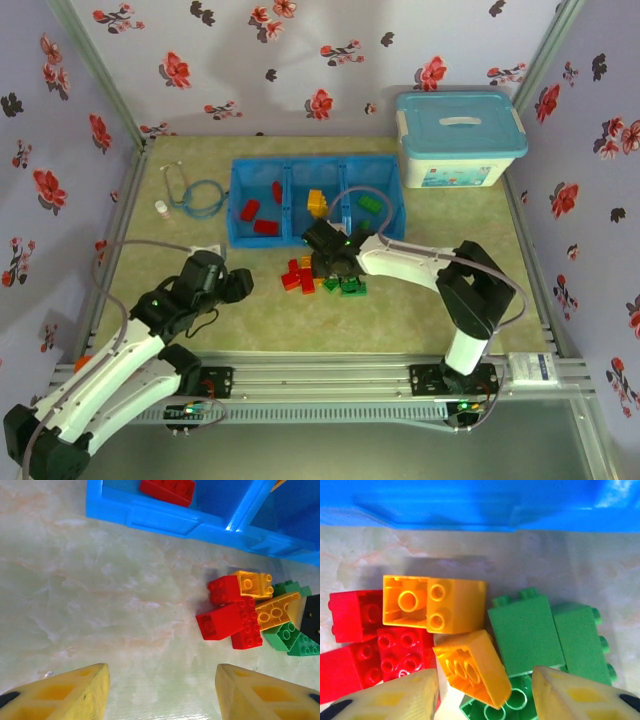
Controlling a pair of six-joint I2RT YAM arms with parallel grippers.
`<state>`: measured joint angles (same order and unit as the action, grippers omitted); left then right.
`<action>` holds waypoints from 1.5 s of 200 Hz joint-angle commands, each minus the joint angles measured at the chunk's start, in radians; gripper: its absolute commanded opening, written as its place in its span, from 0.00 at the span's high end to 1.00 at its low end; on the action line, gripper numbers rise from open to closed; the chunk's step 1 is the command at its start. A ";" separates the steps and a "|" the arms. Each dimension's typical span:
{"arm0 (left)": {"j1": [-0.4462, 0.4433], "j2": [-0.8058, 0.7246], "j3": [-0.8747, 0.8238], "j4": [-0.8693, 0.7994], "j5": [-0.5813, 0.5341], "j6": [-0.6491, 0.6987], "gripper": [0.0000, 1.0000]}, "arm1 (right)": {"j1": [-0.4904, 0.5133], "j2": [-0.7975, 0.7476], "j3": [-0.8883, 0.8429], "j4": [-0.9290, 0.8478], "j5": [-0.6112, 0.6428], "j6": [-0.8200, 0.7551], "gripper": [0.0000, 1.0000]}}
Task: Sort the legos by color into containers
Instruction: Pick up the lego from the center of the table, then place the lego in the container.
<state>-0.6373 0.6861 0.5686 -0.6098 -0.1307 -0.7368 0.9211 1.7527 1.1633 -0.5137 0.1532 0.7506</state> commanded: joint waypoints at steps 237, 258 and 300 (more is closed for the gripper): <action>-0.009 -0.061 -0.057 -0.045 -0.061 -0.041 0.43 | 0.023 -0.108 0.266 -0.316 0.203 -0.088 0.96; -0.008 -0.065 -0.059 -0.050 -0.061 -0.042 0.43 | -0.022 -0.112 0.338 -0.350 0.213 -0.122 0.96; -0.010 -0.083 -0.058 -0.071 -0.061 -0.043 0.42 | -0.135 -0.043 0.510 -0.423 0.209 -0.188 0.97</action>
<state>-0.6399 0.6209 0.5213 -0.6464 -0.1654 -0.7624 0.8368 1.6733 1.5757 -0.8486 0.3199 0.6247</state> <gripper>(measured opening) 0.575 0.097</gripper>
